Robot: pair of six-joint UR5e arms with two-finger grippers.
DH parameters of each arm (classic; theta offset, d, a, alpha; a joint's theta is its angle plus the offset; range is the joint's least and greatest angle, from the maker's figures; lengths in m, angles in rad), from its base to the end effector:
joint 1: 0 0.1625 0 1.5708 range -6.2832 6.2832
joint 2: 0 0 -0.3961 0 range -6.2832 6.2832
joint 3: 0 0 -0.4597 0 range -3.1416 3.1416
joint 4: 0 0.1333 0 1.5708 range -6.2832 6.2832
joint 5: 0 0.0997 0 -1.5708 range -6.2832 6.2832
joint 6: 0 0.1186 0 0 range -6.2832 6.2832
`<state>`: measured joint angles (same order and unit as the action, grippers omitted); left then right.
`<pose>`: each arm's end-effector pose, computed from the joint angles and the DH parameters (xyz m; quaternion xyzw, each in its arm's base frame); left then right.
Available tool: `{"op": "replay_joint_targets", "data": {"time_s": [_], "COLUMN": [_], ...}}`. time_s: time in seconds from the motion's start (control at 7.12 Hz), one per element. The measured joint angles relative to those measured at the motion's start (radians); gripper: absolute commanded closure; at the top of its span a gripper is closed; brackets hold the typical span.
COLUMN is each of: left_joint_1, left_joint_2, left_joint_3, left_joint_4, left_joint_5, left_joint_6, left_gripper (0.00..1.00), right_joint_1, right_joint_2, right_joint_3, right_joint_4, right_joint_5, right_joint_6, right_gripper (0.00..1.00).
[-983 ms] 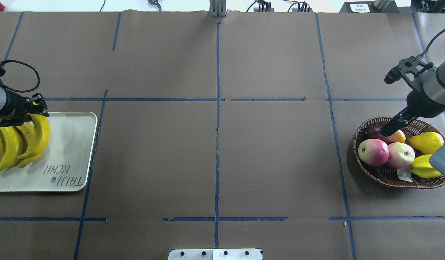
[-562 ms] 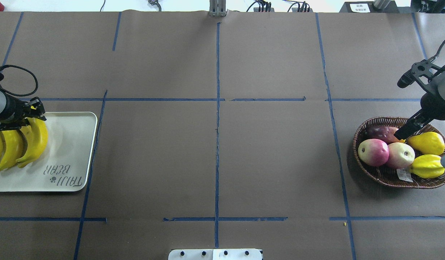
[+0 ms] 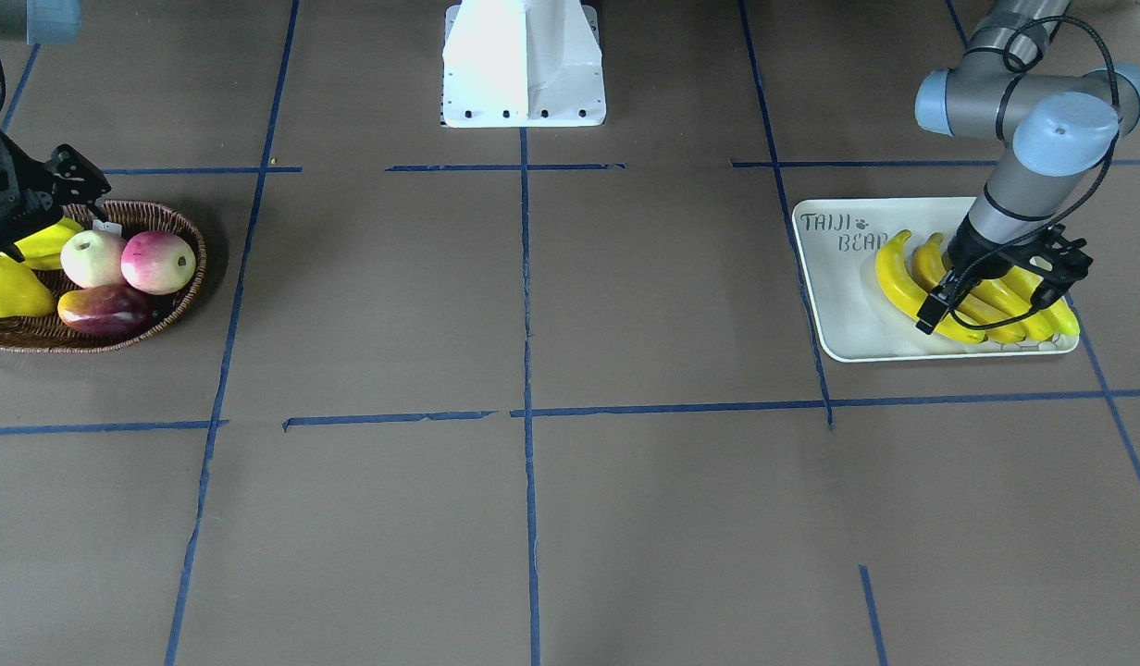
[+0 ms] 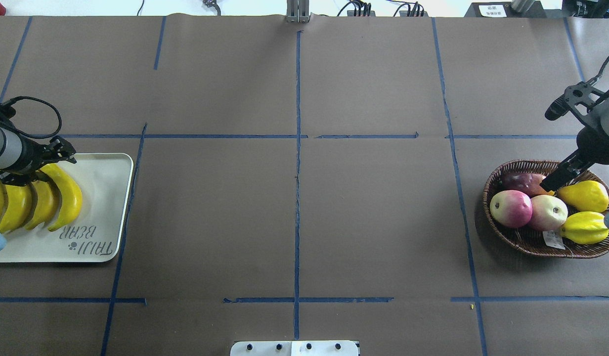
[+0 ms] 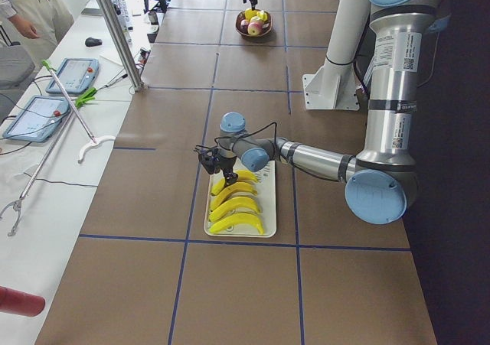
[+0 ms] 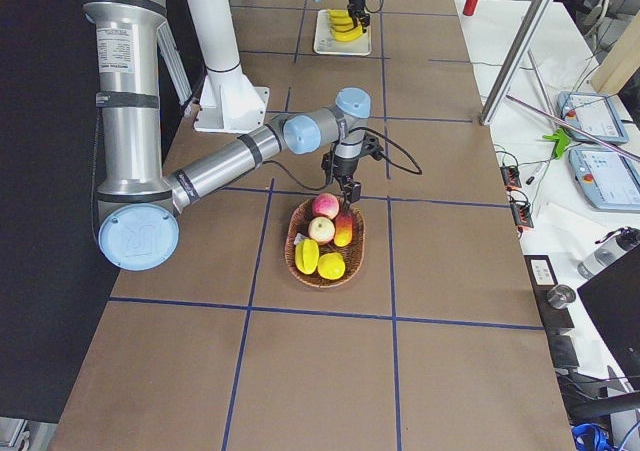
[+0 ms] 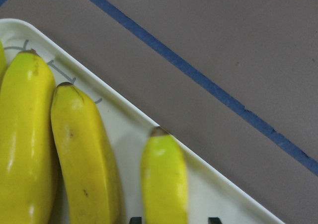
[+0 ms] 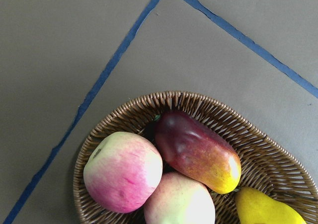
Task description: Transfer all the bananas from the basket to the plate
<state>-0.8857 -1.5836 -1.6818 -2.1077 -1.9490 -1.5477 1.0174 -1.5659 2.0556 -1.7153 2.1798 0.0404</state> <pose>0.3152 -0.5271 0.5276 -0.0199 0.3643 -0.3330 0.8695 -0.2252 -0.4890 0.4002 0.0703 -0.3304 -0.2882 0.8960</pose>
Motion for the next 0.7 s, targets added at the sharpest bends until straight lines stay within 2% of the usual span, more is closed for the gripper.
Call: {"op": "replay_joint_targets", "data": {"time_s": [0.14, 0.42, 0.7], "left_joint_1": [-0.005, -0.072, -0.217], "left_joint_2": [0.008, 0.071, 0.179], "left_joint_3": [-0.023, -0.080, -0.110], "left_joint_4": [-0.001, 0.005, 0.012], "left_joint_5": [-0.008, -0.095, -0.212], "left_joint_6": [0.034, 0.217, 0.588], "left_gripper": [0.00, 0.00, 0.00], "right_joint_1": [0.006, 0.028, 0.082], "right_joint_2": [0.001, -0.002, -0.030], "right_joint_3": [0.000, 0.000, -0.011], "right_joint_4": [-0.002, -0.007, -0.009], "right_joint_5": [0.000, 0.003, 0.007], "right_joint_6": [0.000, -0.008, -0.089], "right_gripper": [0.00, 0.00, 0.00]}}
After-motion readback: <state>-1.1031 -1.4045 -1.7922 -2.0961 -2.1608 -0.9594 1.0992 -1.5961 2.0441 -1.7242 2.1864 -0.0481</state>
